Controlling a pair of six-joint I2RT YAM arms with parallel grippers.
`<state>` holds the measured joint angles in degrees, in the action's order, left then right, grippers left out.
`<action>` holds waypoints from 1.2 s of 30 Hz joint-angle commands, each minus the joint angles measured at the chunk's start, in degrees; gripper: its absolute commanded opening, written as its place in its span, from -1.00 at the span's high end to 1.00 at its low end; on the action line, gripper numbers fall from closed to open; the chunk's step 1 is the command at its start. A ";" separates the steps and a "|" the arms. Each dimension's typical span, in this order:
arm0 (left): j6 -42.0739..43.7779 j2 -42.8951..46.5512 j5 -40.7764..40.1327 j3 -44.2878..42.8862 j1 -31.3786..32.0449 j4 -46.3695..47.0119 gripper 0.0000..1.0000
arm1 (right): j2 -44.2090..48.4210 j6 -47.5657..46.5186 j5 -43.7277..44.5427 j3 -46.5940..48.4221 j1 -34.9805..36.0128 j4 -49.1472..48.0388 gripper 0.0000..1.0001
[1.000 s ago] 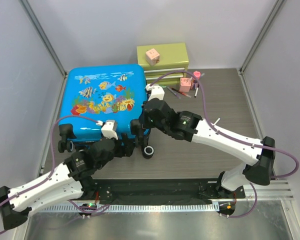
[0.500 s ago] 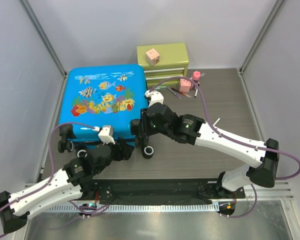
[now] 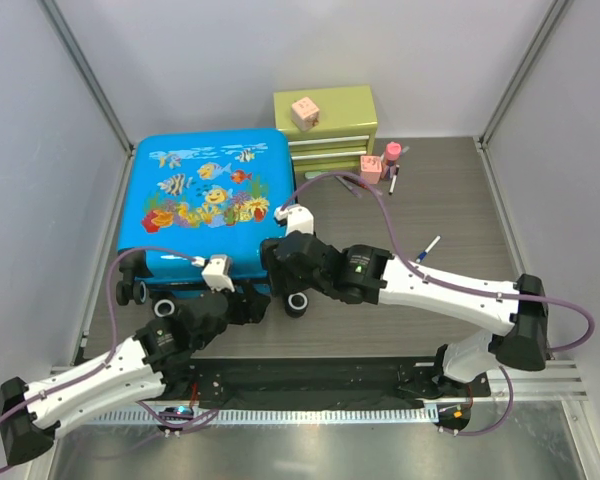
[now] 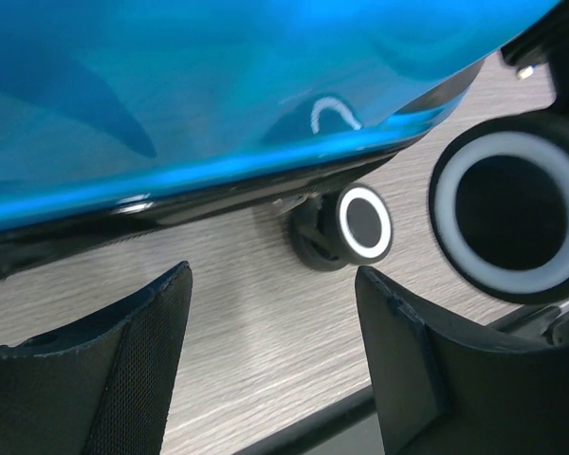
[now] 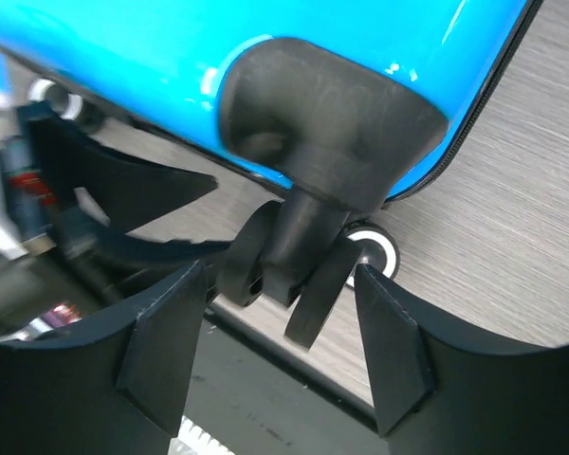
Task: Pack the luggage
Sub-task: Zip the luggage at the center of the board.
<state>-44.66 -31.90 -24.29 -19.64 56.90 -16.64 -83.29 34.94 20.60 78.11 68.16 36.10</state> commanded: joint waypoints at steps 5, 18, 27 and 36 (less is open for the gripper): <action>-1.21 -2.90 -1.72 0.48 0.22 9.44 -0.41 | -5.74 1.80 3.83 1.26 0.22 -0.15 -0.44; -2.35 -5.10 -3.30 1.27 0.22 12.77 -0.39 | -8.66 1.10 4.53 5.39 0.22 2.13 0.80; -4.82 -6.68 -5.59 2.06 0.84 19.88 -0.26 | -5.05 0.31 2.08 9.17 0.22 3.72 0.97; -4.99 -14.68 -12.77 -0.49 5.84 22.01 -0.19 | -4.08 0.13 1.64 12.60 0.31 4.51 0.97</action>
<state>-49.10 -44.36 -30.44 -17.78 60.34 1.34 -91.74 40.18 24.32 85.76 67.40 43.20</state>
